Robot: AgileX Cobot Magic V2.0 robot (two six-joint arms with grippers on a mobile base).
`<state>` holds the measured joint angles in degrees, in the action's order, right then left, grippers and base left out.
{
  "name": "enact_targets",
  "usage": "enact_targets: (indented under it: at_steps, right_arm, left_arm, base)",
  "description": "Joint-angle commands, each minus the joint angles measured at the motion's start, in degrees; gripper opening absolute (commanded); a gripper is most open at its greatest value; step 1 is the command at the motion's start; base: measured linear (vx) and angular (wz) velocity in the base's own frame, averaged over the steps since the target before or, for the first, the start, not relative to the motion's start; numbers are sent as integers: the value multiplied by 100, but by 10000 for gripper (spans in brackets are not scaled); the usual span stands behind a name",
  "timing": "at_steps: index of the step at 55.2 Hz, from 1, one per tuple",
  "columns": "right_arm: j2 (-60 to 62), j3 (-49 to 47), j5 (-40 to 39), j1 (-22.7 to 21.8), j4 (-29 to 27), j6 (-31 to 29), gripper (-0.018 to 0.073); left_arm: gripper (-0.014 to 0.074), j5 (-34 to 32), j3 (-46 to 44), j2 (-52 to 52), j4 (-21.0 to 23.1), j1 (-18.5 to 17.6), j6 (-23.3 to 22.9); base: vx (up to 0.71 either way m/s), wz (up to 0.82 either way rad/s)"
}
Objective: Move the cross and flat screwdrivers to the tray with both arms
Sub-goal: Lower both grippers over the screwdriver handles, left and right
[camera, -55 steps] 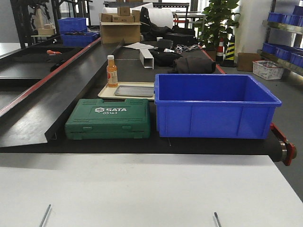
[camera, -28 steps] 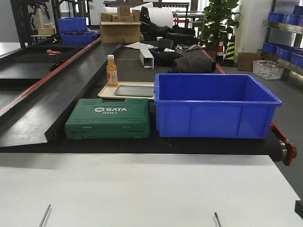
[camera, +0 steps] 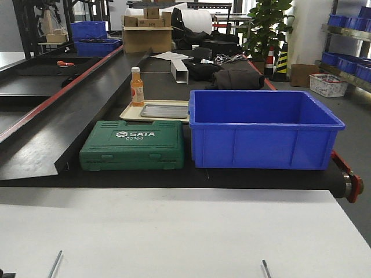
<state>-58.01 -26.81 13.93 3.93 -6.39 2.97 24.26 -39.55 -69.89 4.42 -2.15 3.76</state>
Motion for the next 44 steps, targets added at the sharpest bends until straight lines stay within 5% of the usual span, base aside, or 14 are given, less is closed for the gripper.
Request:
enact_targets:
  at_steps: [1, 25, 44]
  right_arm:
    - [-41, -195, 118, -9, -103, 11, 471]
    - [-159, -189, -102, -9, -23, -14, 471]
    - [-159, -189, 497, -9, -17, -14, 471]
  left_arm:
    - [483, 133, -638, -469, 66, -7, -60]
    - [483, 541, -1949, -2667, 60, -7, -1]
    - [483, 460, -2323, -3556, 31, -14, 200]
  base:
    - [0, 0]
    - [0, 0]
    - [0, 0]
